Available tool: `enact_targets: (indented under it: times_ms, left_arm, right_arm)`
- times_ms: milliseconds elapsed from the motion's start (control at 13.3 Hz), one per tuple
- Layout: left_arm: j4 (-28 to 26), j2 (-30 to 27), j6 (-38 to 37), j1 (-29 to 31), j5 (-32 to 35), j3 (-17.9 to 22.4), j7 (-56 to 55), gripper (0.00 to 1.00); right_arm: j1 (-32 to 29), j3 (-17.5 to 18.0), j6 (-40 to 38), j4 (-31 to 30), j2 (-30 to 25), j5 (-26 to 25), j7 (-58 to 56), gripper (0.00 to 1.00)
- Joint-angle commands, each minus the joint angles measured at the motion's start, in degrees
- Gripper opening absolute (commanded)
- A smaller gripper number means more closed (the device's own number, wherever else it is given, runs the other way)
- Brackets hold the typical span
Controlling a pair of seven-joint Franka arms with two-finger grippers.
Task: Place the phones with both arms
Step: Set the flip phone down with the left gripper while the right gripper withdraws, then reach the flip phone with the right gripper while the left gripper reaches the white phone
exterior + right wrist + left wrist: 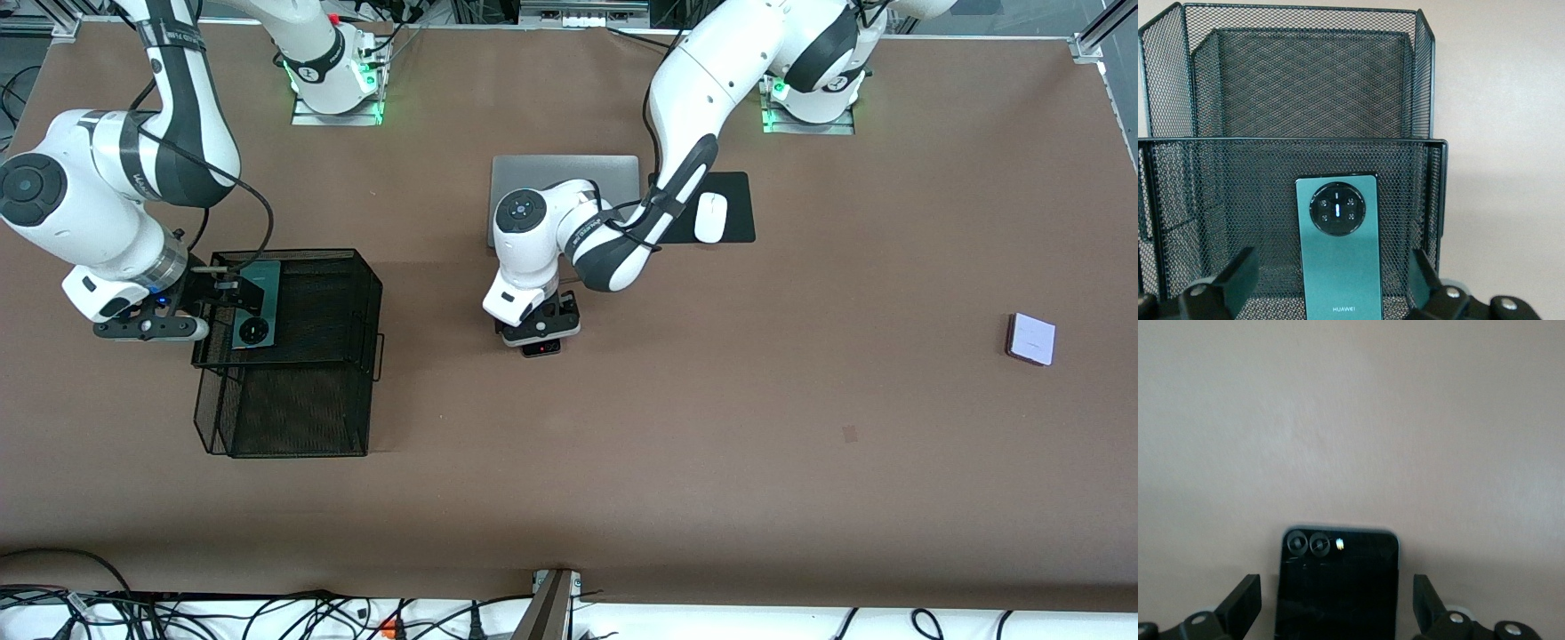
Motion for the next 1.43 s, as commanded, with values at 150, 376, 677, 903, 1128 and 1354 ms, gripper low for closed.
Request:
enact_targets:
  times_ms: [150, 376, 677, 903, 1128, 1354]
  left_arm:
    - [-5.50, -6.63, -1.51, 3.13, 1.86, 1.20, -0.13, 1.00]
    - [-17.03, -14.46, -1.06, 7.61, 1.94, 1.11, -0.04, 1.00]
    - [-35.72, -27.10, 5.84, 18.58, 1.86, 0.24, 9.08, 1.00]
    - [-48.58, -34.50, 13.51, 26.67, 1.86, -0.12, 18.56, 1.00]
    - [-55.62, -38.02, 17.29, 35.71, 1.86, -0.20, 31.21, 1.00]
    - [-61.69, -40.40, 23.26, 47.04, 1.77, -1.16, 46.23, 1.00]
  right_arm:
    - [0.51, -0.10, -0.63, 0.49, -0.06, 1.18, -0.13, 1.00]
    - [2.26, 1.83, -4.39, 4.16, 0.02, 1.09, 6.01, 1.00]
    - [5.77, 7.53, -10.56, 15.31, 5.63, 1.09, 19.43, 1.00]
    - [10.16, 11.75, -9.95, 23.40, 13.88, 1.18, 32.44, 1.00]
    - [13.68, 14.75, -7.68, 32.89, 24.69, 1.09, 39.34, 1.00]
    - [13.78, 18.17, -0.75, 34.77, 30.51, 1.01, 38.91, 1.00]
